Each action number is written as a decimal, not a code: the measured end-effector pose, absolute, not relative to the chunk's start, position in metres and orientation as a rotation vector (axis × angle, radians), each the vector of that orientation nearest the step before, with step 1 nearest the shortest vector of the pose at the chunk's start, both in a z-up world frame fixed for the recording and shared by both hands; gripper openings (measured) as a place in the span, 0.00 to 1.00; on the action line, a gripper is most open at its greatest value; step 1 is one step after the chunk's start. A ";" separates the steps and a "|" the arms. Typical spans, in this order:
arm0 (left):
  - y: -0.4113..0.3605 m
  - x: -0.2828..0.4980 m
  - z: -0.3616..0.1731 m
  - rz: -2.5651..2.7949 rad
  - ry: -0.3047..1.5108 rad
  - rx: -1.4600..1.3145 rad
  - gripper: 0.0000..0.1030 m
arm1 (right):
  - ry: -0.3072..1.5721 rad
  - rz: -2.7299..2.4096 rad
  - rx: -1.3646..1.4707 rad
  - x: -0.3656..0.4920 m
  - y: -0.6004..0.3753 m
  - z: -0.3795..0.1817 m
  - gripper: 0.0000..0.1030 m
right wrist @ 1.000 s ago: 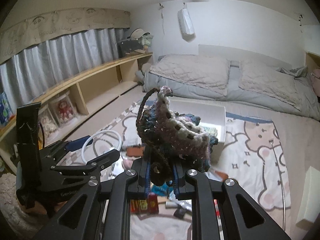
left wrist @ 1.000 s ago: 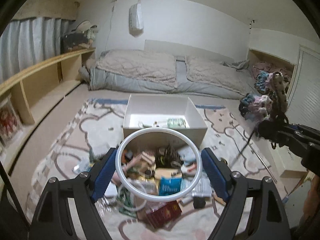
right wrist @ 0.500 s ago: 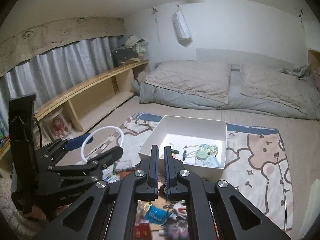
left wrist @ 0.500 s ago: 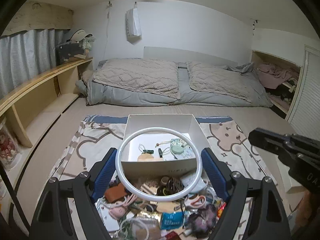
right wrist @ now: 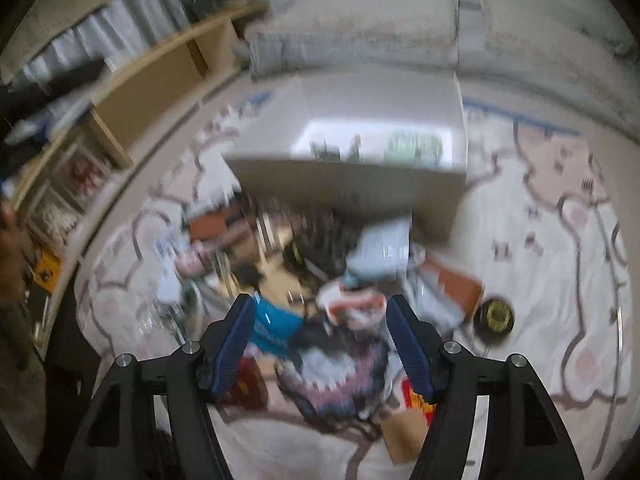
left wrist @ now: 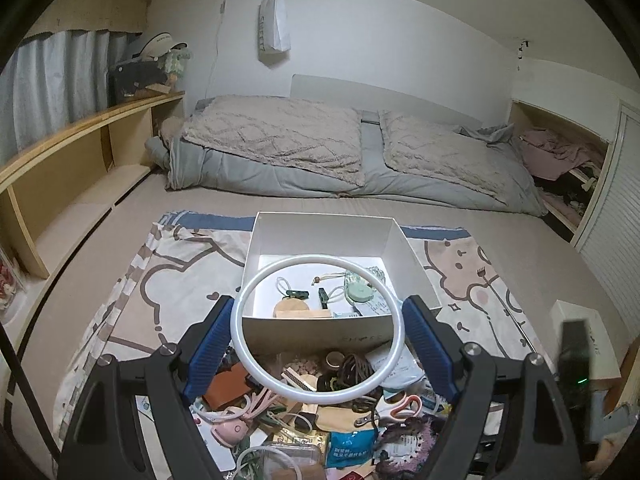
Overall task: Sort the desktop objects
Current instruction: 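Carry the knit with the right gripper while left gripper carries the ring over the shoebox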
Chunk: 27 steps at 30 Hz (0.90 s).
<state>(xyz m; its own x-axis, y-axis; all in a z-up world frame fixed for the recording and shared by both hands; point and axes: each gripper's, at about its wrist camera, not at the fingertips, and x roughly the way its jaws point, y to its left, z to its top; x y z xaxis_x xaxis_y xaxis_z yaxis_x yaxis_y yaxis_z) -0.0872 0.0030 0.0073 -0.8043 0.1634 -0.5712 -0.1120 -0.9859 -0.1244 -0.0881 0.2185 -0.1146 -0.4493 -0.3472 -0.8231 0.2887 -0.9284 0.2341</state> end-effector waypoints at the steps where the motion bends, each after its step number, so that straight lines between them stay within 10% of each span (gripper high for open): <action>1: 0.002 -0.088 0.007 2.848 -0.126 -0.914 0.82 | -0.093 -2.379 1.424 -0.088 0.221 -0.125 0.66; 11: 0.000 -0.084 0.002 2.836 -0.116 -0.905 0.82 | -0.040 -2.264 1.651 -0.093 0.212 -0.188 0.65; 19: -0.001 -0.087 0.002 2.831 -0.143 -0.909 0.82 | 0.120 -2.313 1.677 -0.096 0.208 -0.208 0.13; 27: 0.000 -0.088 0.003 2.840 -0.150 -0.908 0.82 | 0.041 -2.375 1.515 -0.086 0.215 -0.167 0.10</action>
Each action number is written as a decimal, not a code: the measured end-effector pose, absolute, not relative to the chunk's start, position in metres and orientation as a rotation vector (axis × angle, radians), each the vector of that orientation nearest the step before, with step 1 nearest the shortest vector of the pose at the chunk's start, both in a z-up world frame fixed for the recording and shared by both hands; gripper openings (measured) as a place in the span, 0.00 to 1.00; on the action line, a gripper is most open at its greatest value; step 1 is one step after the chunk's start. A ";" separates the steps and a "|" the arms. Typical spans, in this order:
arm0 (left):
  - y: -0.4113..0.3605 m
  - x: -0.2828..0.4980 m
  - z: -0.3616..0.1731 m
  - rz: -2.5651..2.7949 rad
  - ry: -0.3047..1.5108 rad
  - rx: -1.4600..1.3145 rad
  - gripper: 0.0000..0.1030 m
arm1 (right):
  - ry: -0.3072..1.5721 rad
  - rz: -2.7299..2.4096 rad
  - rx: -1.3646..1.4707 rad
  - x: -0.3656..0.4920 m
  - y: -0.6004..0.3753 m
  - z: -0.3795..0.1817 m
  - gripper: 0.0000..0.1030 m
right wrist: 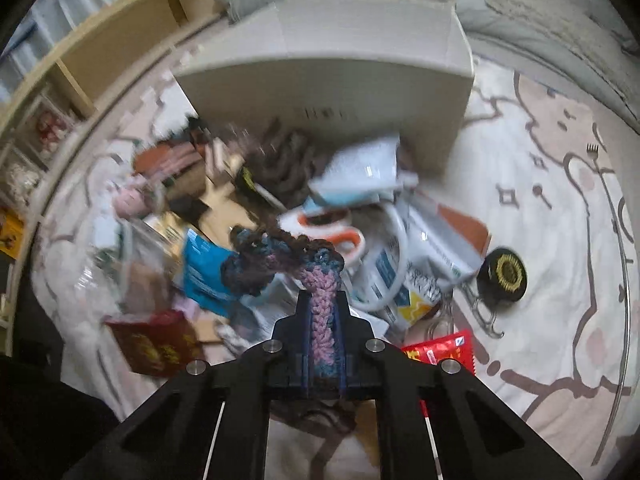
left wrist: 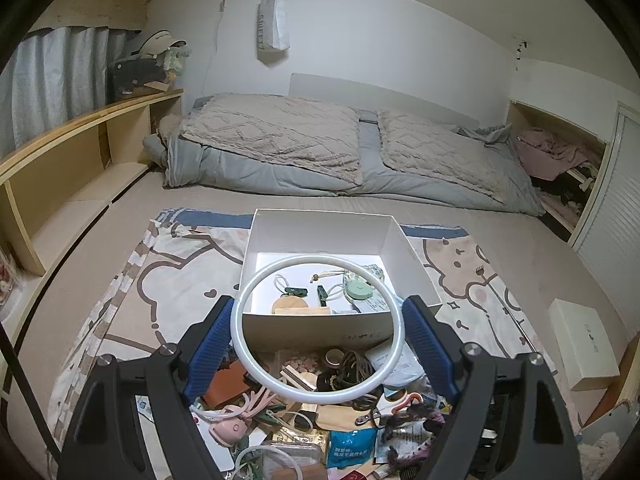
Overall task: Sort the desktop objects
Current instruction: 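Carry the knit with the right gripper while left gripper carries the ring over the shoebox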
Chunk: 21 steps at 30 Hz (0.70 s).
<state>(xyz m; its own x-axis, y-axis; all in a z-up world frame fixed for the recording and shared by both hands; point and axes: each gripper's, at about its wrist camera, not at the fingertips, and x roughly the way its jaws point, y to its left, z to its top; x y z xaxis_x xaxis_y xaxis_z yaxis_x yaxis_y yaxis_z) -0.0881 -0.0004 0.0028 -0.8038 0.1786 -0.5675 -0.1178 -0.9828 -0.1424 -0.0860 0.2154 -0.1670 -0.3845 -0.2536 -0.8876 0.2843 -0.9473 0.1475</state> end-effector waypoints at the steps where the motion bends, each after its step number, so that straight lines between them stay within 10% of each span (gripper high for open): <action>1: -0.001 -0.089 0.004 2.842 -0.154 -0.909 0.82 | 0.031 -2.386 1.491 -0.086 0.216 -0.160 0.10; 21: -0.008 -0.087 0.008 2.895 -0.110 -0.876 0.82 | -0.131 -2.605 1.059 -0.080 0.231 -0.040 0.10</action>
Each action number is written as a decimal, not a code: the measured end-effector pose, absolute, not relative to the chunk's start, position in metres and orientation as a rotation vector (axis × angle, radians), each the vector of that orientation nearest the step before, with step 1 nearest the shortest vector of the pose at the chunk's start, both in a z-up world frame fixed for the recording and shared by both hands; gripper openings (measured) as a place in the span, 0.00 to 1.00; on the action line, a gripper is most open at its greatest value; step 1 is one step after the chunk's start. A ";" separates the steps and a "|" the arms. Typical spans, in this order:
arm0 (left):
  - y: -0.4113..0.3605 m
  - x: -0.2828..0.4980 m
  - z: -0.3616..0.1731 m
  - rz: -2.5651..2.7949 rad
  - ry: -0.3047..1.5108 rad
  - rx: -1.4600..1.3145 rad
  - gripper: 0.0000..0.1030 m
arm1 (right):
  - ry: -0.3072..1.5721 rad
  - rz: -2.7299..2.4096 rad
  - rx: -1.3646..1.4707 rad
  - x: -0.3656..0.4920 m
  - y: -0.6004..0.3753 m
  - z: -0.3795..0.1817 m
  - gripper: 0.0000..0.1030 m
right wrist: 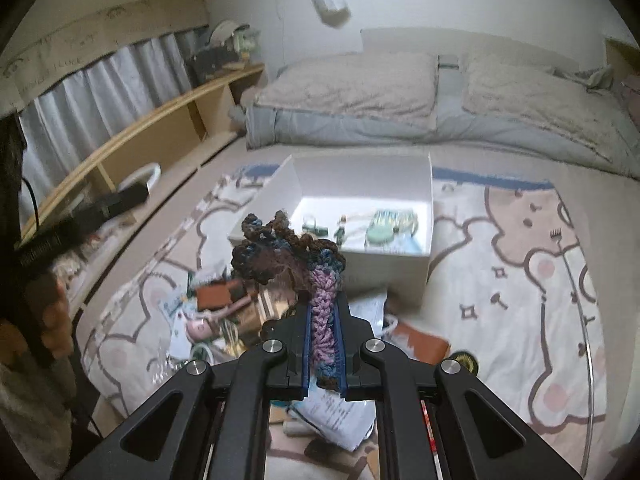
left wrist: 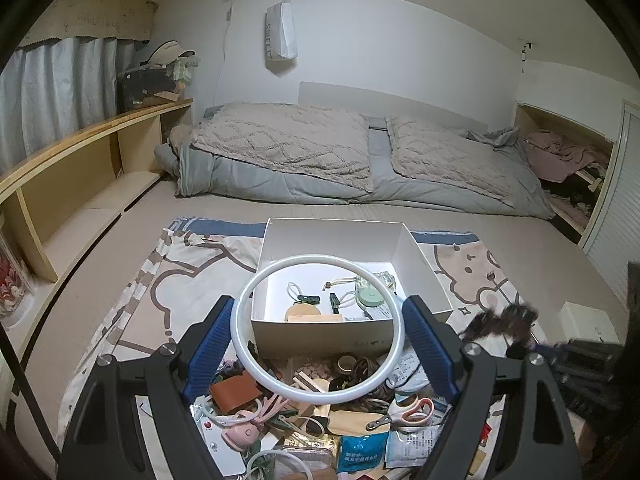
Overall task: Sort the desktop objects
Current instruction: 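Carry the knit with the right gripper while left gripper carries the ring over the shoebox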
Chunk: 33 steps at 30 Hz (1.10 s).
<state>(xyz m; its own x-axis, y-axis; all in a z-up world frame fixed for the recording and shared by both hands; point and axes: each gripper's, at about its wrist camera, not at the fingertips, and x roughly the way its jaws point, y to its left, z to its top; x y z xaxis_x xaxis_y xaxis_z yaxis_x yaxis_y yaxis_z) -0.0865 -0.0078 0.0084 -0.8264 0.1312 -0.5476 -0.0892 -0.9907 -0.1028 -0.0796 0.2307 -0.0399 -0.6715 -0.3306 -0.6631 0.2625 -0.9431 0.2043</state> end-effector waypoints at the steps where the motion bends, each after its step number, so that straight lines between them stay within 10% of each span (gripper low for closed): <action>1: -0.008 -0.087 0.009 2.896 -0.110 -0.874 0.82 | -0.127 -2.612 1.042 -0.081 0.231 -0.035 0.10; 33: 0.007 -0.231 0.005 2.906 -0.163 -0.814 0.82 | -0.111 -2.771 0.729 -0.220 0.244 0.064 0.10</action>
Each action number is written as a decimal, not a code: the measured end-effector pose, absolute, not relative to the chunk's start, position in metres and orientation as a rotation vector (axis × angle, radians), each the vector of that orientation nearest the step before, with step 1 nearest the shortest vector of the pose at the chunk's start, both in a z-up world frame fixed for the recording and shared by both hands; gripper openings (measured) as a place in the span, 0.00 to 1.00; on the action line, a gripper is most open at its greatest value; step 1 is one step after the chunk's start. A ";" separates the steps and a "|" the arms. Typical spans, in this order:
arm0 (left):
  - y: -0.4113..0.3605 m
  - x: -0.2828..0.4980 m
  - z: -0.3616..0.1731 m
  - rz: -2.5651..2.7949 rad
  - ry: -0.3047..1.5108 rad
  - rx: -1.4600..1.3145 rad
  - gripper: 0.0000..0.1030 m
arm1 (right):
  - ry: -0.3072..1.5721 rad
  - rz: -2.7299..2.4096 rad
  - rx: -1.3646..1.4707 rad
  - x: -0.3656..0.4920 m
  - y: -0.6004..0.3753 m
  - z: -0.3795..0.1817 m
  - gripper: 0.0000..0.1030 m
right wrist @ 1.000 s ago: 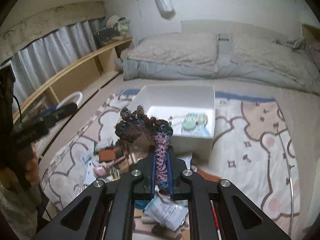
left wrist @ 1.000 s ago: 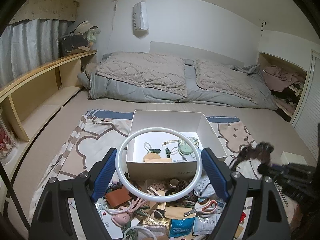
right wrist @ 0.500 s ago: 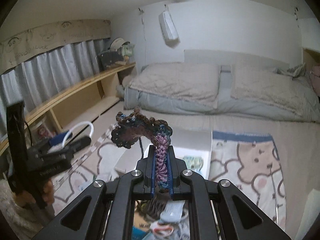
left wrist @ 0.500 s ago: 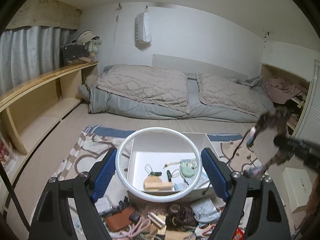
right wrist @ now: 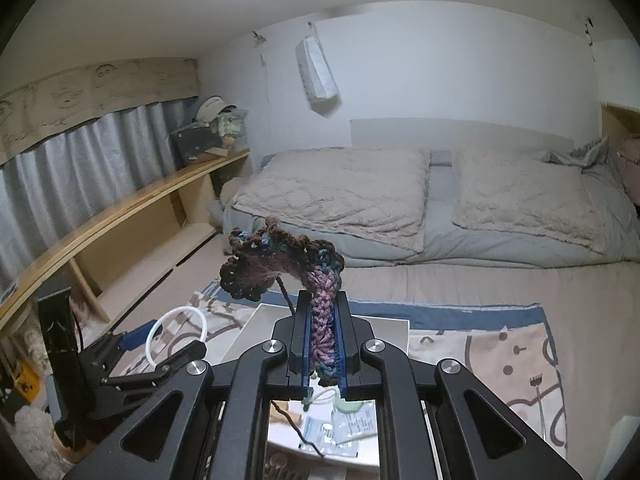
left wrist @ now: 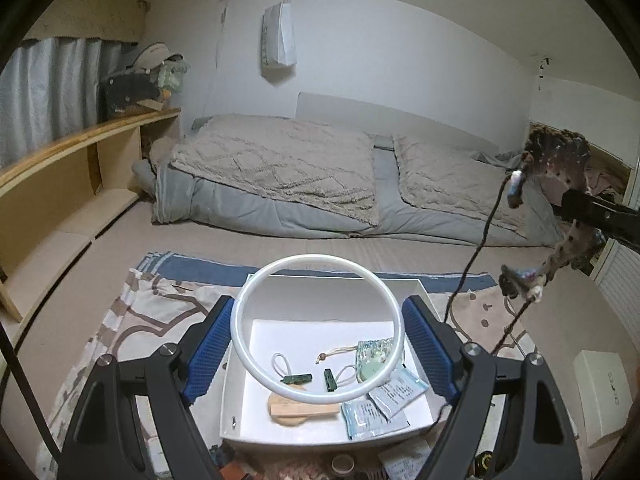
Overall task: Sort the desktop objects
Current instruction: 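Carry the knit with the right gripper while left gripper carries the ring over the shoebox, then lower the knit into the shoebox and open the right gripper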
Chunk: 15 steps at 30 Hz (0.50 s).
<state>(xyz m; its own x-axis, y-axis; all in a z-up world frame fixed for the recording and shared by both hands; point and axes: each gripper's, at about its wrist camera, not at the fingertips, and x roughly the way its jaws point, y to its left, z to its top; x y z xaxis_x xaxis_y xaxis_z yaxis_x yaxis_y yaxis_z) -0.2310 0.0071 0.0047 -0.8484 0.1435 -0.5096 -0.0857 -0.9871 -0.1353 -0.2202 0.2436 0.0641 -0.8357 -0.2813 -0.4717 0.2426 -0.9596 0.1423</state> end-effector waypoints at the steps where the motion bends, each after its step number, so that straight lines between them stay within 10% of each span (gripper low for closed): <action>1: 0.008 -0.234 0.002 2.906 -0.162 -0.818 0.82 | -0.109 -2.770 0.748 -0.229 0.243 0.059 0.10; 15: 0.011 -0.280 -0.024 2.910 -0.115 -0.871 0.82 | -0.220 -2.734 0.976 -0.310 0.248 -0.007 0.10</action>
